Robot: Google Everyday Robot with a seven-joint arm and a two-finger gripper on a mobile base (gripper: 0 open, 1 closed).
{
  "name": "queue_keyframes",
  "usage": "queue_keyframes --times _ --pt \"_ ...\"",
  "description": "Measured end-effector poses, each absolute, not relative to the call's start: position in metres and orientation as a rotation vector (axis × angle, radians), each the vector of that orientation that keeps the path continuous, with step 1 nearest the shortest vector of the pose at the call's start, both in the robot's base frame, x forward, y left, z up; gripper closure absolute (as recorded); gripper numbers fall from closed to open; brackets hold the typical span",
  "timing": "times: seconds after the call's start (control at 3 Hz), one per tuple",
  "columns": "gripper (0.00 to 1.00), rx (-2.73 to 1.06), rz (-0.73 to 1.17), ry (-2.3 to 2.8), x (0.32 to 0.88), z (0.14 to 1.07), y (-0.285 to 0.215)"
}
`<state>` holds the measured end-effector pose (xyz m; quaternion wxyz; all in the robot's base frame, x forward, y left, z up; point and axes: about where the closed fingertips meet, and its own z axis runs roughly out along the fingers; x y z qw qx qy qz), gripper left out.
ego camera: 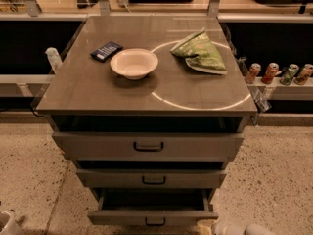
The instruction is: Close bottom drawer
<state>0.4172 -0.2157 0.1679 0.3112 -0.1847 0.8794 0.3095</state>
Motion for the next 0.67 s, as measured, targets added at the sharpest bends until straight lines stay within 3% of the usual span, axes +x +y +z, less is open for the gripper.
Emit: queue_keyframes --times 0.67 --pt "1.0 -0.461 0.572 2.386 0.433 0.131 -0.227"
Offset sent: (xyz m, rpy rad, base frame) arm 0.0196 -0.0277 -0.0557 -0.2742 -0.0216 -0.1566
